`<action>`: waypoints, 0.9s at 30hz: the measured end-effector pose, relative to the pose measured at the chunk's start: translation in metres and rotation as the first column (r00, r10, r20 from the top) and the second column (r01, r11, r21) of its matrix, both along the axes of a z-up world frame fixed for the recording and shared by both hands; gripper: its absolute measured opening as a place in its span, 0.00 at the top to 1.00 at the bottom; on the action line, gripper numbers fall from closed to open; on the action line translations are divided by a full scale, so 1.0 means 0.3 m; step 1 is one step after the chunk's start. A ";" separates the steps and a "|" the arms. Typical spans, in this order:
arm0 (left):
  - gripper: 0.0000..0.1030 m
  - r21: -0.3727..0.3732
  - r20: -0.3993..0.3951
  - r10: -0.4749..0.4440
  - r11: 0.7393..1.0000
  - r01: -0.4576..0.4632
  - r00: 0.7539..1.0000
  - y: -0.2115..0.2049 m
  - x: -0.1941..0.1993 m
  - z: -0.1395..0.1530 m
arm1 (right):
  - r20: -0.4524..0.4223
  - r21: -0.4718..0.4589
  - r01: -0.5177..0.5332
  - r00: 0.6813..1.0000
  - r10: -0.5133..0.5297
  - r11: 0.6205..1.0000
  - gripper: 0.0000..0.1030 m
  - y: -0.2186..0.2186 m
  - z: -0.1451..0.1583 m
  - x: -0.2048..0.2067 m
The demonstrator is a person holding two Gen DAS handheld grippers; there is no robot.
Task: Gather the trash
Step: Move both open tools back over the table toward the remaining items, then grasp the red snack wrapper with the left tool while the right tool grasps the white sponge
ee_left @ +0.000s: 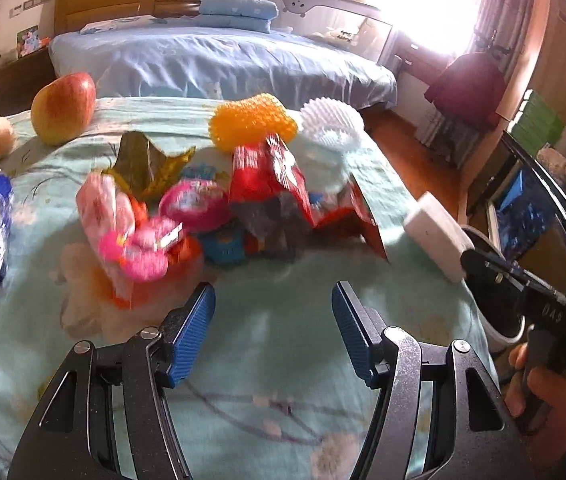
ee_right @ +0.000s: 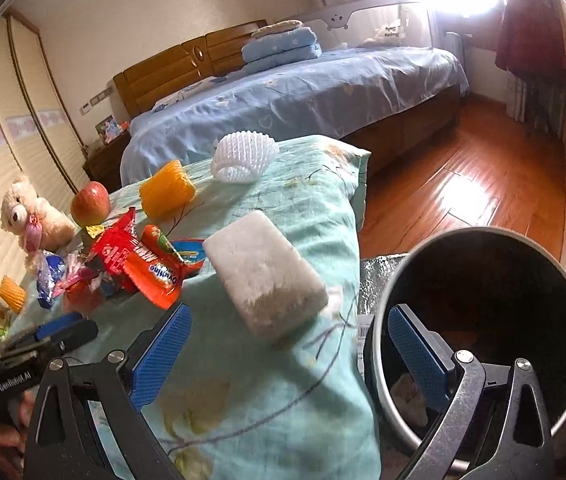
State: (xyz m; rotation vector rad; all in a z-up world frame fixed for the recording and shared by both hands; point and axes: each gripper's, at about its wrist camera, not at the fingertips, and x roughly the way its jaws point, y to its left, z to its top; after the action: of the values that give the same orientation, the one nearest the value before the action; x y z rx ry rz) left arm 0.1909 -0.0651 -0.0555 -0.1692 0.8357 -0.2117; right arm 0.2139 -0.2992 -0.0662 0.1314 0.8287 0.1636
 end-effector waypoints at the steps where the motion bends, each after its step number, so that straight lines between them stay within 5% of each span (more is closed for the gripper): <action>1: 0.40 -0.002 0.002 0.005 1.000 -0.005 1.000 0.001 0.014 0.001 | -0.003 -0.006 -0.007 1.000 0.007 1.000 0.05 0.006 -0.005 0.014; 7: 0.41 -0.033 -0.013 0.025 0.999 -0.025 1.000 0.011 0.077 -0.002 | -0.023 -0.040 -0.036 0.999 0.035 0.999 0.19 0.036 -0.029 0.070; 11: 0.41 -0.028 0.002 0.002 1.000 -0.002 1.000 -0.021 0.083 0.007 | -0.049 -0.046 -0.053 0.998 0.050 0.998 0.39 0.048 -0.053 0.093; 22: 0.47 -0.007 -0.019 0.012 1.000 -0.012 1.000 -0.075 0.130 -0.013 | -0.044 -0.040 -0.058 0.997 0.056 0.998 0.43 0.058 -0.045 0.076; 25: 0.70 -0.018 -0.037 0.025 0.999 -0.026 0.999 -0.066 0.155 -0.027 | -0.041 -0.025 -0.055 0.998 0.054 0.998 0.43 0.059 -0.041 0.062; 27: 0.94 -0.027 -0.048 0.019 0.999 -0.020 0.999 -0.064 0.166 -0.035 | -0.043 -0.016 -0.055 0.998 0.055 0.998 0.43 0.062 -0.042 0.052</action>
State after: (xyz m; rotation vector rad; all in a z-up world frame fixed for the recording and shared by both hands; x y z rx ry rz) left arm 0.2408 -0.0844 -0.0661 -0.2085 0.8790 -0.2011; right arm 0.2296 -0.2806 -0.0788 0.0965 0.8760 0.2061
